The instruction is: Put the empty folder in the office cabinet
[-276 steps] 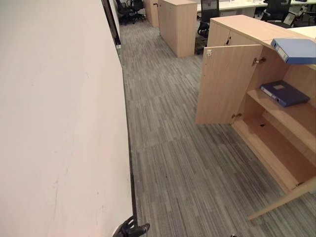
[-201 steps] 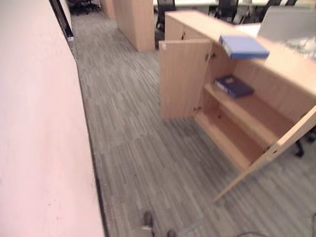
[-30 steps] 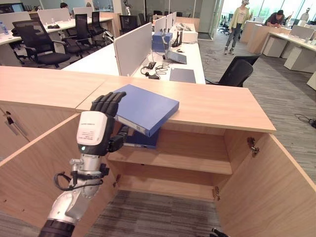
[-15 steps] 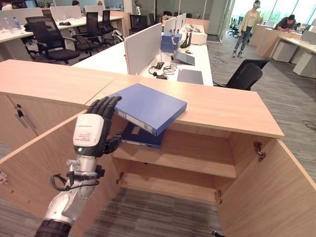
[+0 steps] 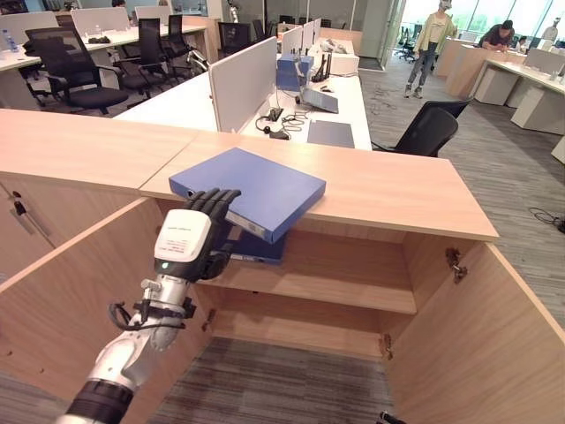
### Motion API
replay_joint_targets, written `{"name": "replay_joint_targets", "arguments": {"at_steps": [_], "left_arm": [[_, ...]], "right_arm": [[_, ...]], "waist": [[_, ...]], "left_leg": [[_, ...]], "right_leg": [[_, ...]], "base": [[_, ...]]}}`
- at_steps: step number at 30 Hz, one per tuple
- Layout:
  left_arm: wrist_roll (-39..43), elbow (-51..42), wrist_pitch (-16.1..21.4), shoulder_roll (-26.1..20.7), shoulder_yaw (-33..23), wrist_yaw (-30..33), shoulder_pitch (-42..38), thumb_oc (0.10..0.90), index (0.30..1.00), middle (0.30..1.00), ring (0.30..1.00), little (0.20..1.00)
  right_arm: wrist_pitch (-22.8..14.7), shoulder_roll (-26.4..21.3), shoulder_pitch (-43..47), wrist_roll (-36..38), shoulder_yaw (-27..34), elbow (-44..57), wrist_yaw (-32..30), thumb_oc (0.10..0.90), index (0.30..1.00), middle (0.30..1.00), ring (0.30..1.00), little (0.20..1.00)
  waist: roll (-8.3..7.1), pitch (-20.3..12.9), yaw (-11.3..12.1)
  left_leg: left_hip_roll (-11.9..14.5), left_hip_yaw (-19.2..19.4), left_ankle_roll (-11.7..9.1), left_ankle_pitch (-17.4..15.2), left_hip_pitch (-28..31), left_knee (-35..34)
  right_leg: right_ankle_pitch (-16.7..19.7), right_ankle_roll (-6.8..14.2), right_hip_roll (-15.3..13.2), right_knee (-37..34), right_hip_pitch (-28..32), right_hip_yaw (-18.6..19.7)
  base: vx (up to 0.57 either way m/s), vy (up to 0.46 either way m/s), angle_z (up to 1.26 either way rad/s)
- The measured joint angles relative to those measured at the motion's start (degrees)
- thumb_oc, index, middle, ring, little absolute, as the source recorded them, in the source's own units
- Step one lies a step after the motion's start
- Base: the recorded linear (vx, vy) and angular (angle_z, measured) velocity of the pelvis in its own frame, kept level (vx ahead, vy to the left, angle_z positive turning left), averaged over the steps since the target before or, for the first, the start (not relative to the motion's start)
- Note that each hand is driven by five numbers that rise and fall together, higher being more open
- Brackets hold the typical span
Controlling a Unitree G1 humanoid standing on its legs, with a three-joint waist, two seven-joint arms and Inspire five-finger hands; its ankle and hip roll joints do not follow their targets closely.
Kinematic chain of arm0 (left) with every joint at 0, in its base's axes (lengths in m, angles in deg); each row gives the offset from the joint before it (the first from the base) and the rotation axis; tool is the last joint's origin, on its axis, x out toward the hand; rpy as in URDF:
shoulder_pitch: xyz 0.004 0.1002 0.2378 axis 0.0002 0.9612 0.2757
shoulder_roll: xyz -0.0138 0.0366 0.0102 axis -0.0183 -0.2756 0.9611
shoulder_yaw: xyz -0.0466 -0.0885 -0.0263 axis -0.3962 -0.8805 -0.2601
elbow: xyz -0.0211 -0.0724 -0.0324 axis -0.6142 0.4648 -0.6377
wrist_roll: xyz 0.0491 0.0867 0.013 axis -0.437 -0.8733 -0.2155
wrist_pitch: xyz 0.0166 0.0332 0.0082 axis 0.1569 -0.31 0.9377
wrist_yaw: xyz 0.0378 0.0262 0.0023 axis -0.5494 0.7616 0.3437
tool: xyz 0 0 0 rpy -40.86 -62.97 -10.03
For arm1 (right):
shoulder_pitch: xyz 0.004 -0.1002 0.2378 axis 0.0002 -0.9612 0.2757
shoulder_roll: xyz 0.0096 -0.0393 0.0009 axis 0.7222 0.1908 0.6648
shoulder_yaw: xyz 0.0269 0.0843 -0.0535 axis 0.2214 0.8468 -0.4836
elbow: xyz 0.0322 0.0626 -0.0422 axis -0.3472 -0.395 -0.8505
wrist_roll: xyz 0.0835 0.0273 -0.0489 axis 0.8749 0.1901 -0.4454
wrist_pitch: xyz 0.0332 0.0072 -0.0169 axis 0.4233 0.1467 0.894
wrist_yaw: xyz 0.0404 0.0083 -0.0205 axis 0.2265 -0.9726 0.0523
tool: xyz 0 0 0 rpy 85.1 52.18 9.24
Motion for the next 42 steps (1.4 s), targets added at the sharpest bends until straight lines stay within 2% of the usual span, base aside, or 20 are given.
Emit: {"name": "replay_joint_targets", "arguments": {"at_steps": [9,13,21,29,33,42], "left_arm": [[-0.8,2.3,-1.5,-0.2,0.4,0.0,-1.0,0.8,0.9,0.9,0.9,0.9],[-2.5,2.8,-2.3,-2.5,2.2,0.0,-3.0,0.8,0.9,0.9,0.9,0.9],[-4.9,7.8,-4.0,-2.7,6.8,0.2,-7.8,0.8,0.9,0.9,0.9,0.9],[-6.8,9.1,-5.1,-2.7,7.3,0.3,-9.9,0.8,0.9,0.9,0.9,0.9],[-6.8,10.3,-5.2,-2.8,9.4,0.3,-11.4,0.8,0.9,0.9,0.9,0.9],[-6.7,13.1,-5.9,-3.1,11.3,0.6,-13.8,0.8,0.9,0.9,0.9,0.9]], "right_arm": [[0.0,-0.2,-0.3,0.9,0.7,0.0,0.0,0.8,0.9,0.9,0.9,0.9],[0.0,-0.2,-0.2,0.9,0.7,0.0,0.0,0.8,0.9,0.9,0.9,0.9],[0.0,-0.4,-0.3,2.0,0.7,0.0,-0.1,0.8,0.9,0.9,0.9,0.9],[0.0,-0.7,-0.7,2.0,0.6,0.0,-0.1,0.8,0.9,0.9,0.9,0.9],[0.1,-0.8,-1.1,2.0,0.4,-0.1,-0.2,0.8,0.9,0.9,0.9,0.9],[0.1,-0.8,-1.2,2.1,0.2,-0.1,-0.7,0.8,0.9,0.9,0.9,0.9]], "waist": [[0.09,0.1,-0.1],[0.05,0.1,-0.1],[0.03,0.6,-0.2],[-0.12,1.2,-0.5],[-0.17,1.2,-0.4],[-0.37,1.0,-1.7]], "left_leg": [[0.0,0.4,0.0,0.0,-0.1,0.0],[0.0,0.5,0.0,-0.1,0.0,0.0],[0.0,0.6,0.0,-0.1,0.0,0.0],[0.0,1.0,0.0,-0.1,0.1,0.0],[0.0,1.4,0.0,-0.2,0.2,0.0],[0.0,2.1,0.0,-0.2,0.7,0.0]], "right_leg": [[0.1,0.0,0.1,0.0,-0.3,0.4],[0.1,0.0,0.1,0.0,-0.3,0.4],[0.1,0.0,0.2,0.0,-0.3,0.5],[0.1,0.0,0.3,0.0,-0.3,0.9],[0.2,0.0,0.3,0.0,-0.4,1.3],[0.3,-0.1,0.5,0.0,-0.3,1.8]], "base": [[0.0,0.001,-0.02],[0.0,0.0,0.0],[0.0,0.0,0.0],[0.0,0.001,-0.01],[-0.01,0.004,-0.05],[0.0,0.002,-0.02]]}}
